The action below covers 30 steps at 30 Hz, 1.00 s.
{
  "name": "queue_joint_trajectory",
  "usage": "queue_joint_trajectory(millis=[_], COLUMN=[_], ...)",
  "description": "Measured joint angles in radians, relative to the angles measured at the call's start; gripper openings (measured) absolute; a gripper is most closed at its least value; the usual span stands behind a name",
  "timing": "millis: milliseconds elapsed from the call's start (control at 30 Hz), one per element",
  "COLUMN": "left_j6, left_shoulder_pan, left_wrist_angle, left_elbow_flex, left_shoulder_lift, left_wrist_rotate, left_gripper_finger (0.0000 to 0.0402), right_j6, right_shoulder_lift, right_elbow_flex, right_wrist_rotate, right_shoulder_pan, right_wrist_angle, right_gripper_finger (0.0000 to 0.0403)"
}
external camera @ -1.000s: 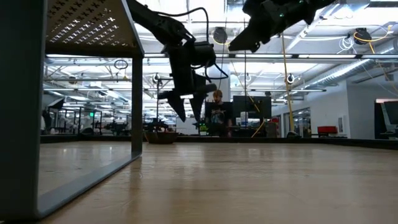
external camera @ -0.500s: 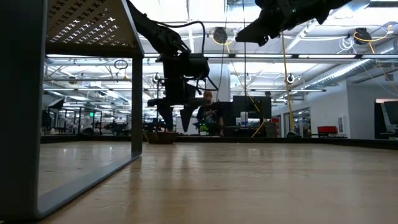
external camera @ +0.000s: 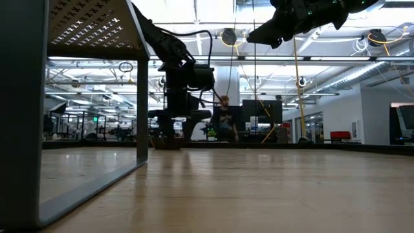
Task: Pick & Place Mini shaped plates
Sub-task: Stack the distorted square plate on top of the other distorted square plate on the shelf
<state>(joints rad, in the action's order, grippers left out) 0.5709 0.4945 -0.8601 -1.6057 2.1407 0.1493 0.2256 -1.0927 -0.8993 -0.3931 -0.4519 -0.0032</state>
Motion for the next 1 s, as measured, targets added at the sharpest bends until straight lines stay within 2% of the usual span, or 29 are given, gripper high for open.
queue_joint_trajectory(millis=[133, 267, 700, 867, 1000], left_j6=[-0.015, -0.023, -0.027, -0.049, -0.065], left_shoulder_pan=[-0.016, -0.030, -0.077, -0.090, -0.114], left_wrist_angle=[0.000, -0.001, -0.001, -0.015, -0.035], left_elbow_flex=[-0.003, -0.003, -0.004, -0.005, -0.004], left_shoulder_lift=[0.000, 0.000, 0.000, -0.022, -0.111], left_wrist_rotate=[0.007, 0.008, -0.010, -0.011, -0.022], left_gripper_finger=[0.0238, 0.0209, 0.0010, 0.0013, 0.0005], right_j6=[0.003, 0.003, -0.003, -0.003, -0.003], right_shoulder_lift=[0.000, 0.000, 0.000, 0.000, 0.000], right_elbow_flex=[0.000, 0.000, 0.000, 0.000, 0.000], right_wrist_rotate=[0.000, 0.000, 0.000, 0.001, 0.004], right_shoulder_pan=[0.000, 0.000, 0.000, 0.000, 0.000], right_wrist_angle=[0.000, 0.000, 0.003, 0.004, 0.008], right_gripper_finger=[0.0125, 0.0125, 0.0126, 0.0126, 0.0126])
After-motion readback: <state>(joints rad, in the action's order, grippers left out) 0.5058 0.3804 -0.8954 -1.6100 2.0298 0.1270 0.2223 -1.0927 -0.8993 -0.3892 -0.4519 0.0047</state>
